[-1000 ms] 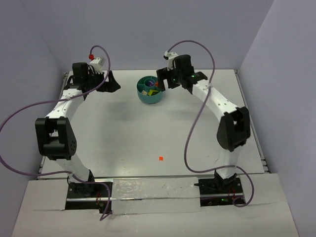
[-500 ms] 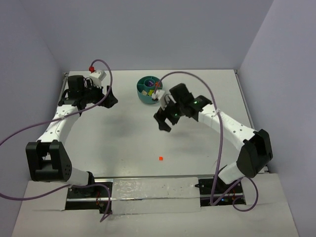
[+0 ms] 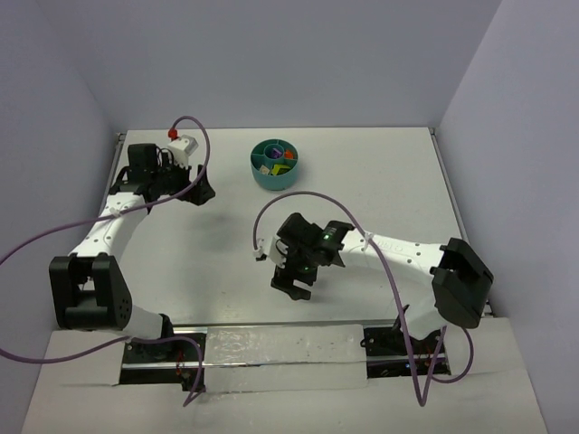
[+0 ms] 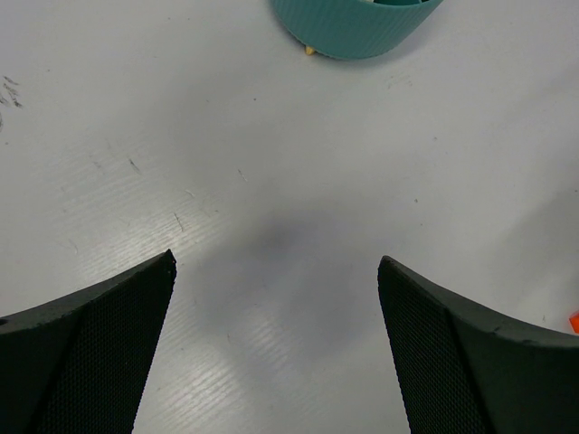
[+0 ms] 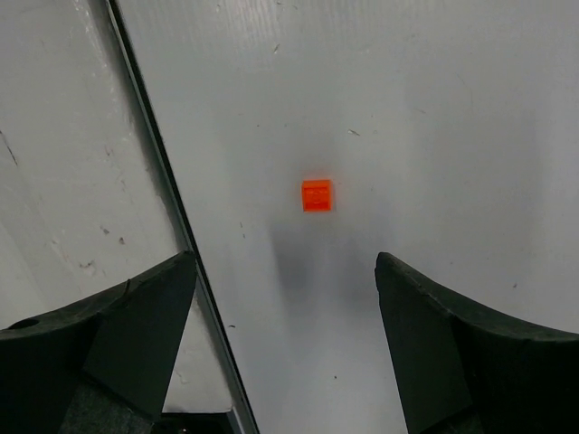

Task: Sort the legos into containers by color

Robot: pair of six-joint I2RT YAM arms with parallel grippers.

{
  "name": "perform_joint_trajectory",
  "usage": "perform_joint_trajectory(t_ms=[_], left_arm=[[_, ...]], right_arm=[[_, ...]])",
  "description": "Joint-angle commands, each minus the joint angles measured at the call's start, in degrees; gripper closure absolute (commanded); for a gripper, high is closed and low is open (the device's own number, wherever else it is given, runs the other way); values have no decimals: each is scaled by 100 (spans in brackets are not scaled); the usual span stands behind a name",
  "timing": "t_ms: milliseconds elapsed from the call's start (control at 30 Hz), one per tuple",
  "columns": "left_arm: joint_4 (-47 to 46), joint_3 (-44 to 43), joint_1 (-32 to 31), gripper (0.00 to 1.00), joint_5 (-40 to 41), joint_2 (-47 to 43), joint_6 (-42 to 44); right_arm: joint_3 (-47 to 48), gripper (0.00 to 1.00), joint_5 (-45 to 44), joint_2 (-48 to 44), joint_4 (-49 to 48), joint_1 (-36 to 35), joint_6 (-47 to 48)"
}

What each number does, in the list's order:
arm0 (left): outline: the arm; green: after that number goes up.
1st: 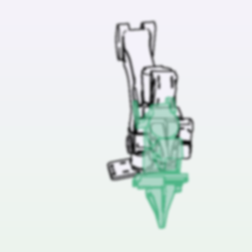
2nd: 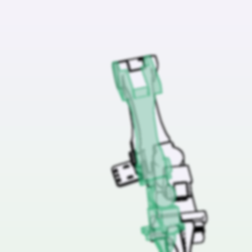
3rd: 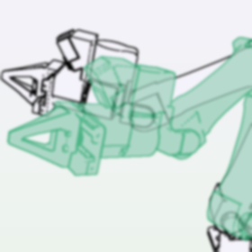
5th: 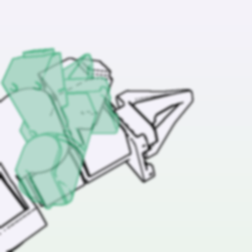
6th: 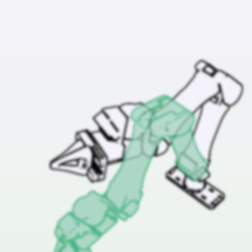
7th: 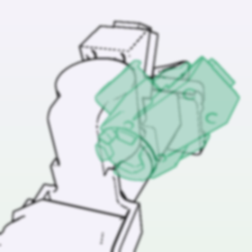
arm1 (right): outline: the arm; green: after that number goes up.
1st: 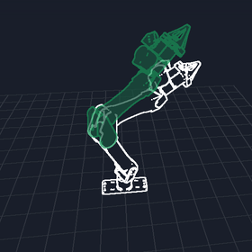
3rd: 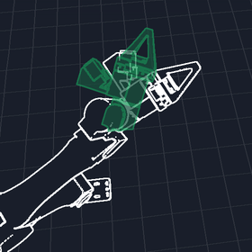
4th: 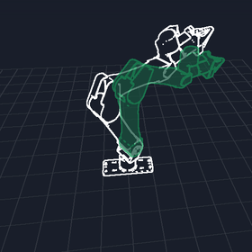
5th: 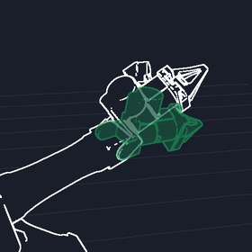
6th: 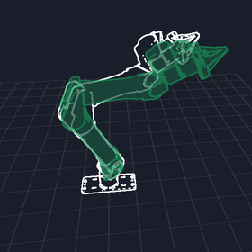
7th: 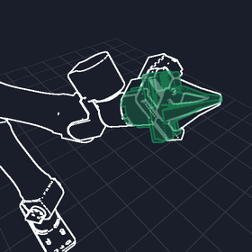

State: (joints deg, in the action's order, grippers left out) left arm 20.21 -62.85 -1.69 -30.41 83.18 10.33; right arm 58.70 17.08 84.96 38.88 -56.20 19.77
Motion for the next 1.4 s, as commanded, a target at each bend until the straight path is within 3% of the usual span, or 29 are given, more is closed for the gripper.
perform_joint_trajectory(t_ms=[0, 400, 700, 833, 1200, 1267, 1300, 1333, 1367], left_arm=[[17, -138, 29, 1, 43, 107, 50], [-69, -290, 29, 1, 299, 199, -66], [-78, -377, 29, 1, 361, 298, -81], [-76, -432, 29, 1, 378, 324, -64], [-61, -500, 29, 1, 413, 366, -13], [-61, -500, 29, 1, 412, 381, -13], [-61, -500, 29, 1, 413, 390, -13], [-61, -507, 29, 1, 406, 399, -13], [-67, -515, 29, 1, 399, 400, -19]], right_arm=[[131, 14, -481, 278, -276, -102, -70], [186, 22, -1181, 1218, -636, -216, -43], [195, 29, -1216, 1497, -841, -295, -131], [206, 43, -1275, 1563, -850, -376, -177], [203, 64, -1271, 1569, -847, -452, -167], [212, 73, -1269, 1543, -831, -446, -173], [234, 90, -1262, 1534, -801, -445, -168], [253, 99, -1253, 1511, -759, -444, -173], [304, 100, -1228, 1488, -698, -427, -175]])
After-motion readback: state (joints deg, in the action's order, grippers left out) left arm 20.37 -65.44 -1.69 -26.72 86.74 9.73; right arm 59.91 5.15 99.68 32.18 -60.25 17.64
